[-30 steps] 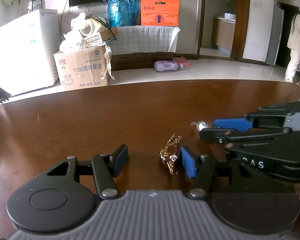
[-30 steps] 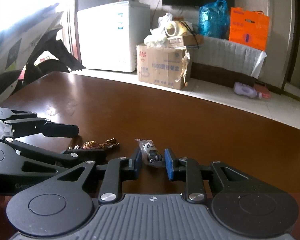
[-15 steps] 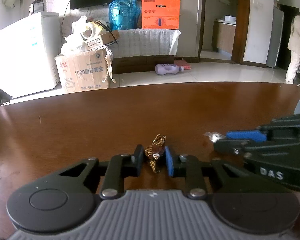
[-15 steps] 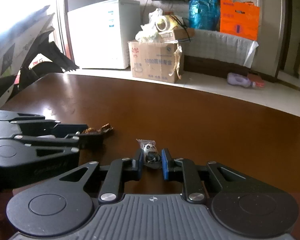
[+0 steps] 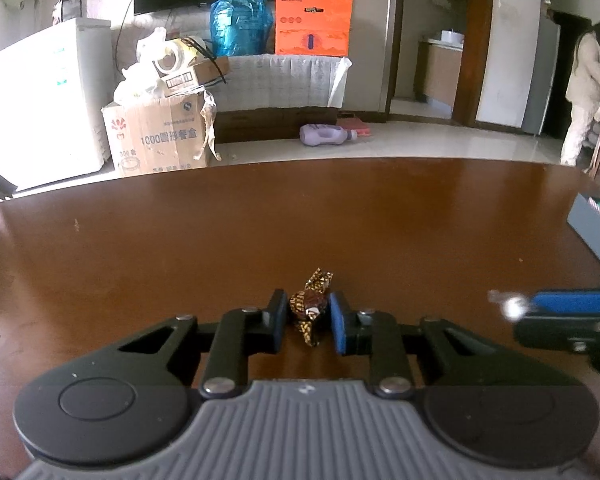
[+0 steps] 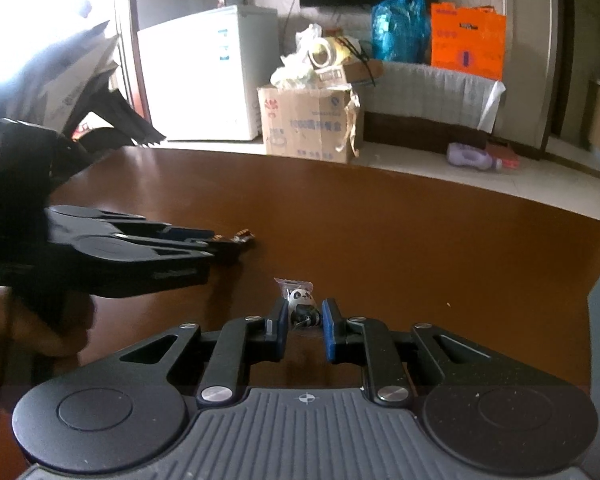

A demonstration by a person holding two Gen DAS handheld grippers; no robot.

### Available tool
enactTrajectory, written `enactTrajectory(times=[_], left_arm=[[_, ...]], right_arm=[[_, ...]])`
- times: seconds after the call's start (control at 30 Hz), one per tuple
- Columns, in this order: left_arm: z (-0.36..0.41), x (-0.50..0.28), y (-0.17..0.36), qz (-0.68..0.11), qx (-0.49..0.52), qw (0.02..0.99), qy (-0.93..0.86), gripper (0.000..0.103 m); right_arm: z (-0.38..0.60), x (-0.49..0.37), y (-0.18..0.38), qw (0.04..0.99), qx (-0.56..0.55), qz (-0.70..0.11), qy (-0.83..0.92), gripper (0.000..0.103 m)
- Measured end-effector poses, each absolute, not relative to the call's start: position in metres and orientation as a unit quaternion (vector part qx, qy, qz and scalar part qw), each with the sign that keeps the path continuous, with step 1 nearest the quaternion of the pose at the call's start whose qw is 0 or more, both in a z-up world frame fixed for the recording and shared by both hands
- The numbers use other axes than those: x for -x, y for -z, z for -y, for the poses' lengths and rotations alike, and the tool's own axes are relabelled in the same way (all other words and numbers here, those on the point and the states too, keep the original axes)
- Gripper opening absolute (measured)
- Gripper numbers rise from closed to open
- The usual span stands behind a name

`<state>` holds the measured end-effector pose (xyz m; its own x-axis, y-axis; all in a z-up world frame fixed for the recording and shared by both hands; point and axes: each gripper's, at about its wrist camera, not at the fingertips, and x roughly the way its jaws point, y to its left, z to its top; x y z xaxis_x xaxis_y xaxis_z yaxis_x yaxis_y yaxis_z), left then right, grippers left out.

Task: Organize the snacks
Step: 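Lift both candies and move them toward the white box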

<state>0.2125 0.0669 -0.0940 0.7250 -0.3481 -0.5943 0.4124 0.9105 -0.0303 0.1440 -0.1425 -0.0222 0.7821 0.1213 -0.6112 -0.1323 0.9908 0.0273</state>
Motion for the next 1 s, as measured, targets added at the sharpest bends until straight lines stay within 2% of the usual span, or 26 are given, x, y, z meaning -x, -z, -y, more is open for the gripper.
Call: enactTrajectory(times=[0.43,0.73,1.0], left_arm=[[-0.066,-0.160,0.090,-0.326,-0.057,0.926,0.183,0.021],[-0.041,-0.079,0.095,-0.319,-0.053,0.933,0.161,0.021],[0.002,-0.002,0.104,-0.290,-0.097,0.943,0.135,0.021]], right_arm=[[0.146,-0.077,0.015,0.942,-0.010,-0.325,-0.080,0.020],[0.154,-0.037,0.014,0.944,-0.018,-0.321,-0.070,0.020],[0.163,0.005,0.017,0.943,-0.008,-0.328,-0.056,0.020]])
